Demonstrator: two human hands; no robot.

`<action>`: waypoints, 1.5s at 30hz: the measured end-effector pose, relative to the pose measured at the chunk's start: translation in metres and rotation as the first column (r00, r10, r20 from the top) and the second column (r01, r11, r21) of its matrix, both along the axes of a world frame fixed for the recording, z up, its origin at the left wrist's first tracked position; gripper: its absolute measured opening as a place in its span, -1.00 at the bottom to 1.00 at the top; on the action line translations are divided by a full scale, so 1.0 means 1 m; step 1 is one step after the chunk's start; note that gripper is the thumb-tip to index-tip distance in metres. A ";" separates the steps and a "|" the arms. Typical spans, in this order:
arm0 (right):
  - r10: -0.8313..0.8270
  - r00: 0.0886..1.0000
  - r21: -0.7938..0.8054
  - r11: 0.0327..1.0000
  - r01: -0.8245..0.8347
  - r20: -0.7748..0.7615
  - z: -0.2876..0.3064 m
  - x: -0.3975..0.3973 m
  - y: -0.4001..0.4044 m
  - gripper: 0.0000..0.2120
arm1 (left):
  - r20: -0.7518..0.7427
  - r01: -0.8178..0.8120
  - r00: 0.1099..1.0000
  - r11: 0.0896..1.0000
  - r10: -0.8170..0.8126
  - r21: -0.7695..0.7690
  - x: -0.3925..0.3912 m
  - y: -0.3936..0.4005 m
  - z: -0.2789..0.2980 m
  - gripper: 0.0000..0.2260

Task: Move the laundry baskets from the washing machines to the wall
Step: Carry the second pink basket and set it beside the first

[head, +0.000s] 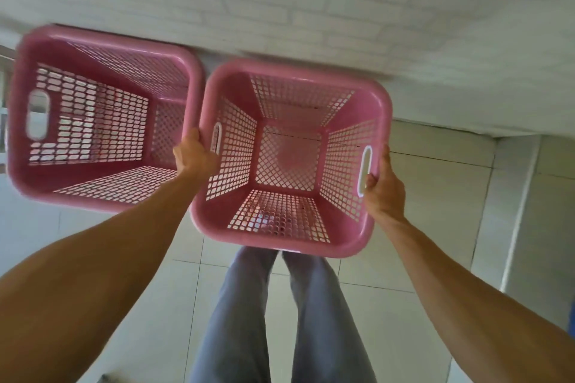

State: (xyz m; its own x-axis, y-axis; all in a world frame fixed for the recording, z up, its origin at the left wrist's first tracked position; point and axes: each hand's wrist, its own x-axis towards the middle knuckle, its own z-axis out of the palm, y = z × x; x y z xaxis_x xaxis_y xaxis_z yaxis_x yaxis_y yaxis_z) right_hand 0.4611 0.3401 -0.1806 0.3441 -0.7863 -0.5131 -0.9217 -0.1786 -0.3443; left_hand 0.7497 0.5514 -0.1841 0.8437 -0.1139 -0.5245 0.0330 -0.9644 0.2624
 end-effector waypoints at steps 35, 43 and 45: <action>-0.016 0.998 0.201 0.980 0.004 0.060 0.008 0.006 0.014 -0.23 | 0.046 0.258 0.966 0.962 -0.254 -0.088 -0.018 0.025 0.030 -0.75; -0.059 0.998 0.161 0.986 0.053 0.036 0.120 -0.047 0.083 -0.33 | -0.031 0.659 0.716 0.690 -0.697 -0.298 -0.147 -0.011 0.118 -0.78; -0.060 0.998 0.125 0.990 0.059 0.005 0.156 -0.064 0.100 -0.29 | 0.006 0.756 0.602 0.568 -0.798 -0.327 -0.174 -0.020 0.142 -0.77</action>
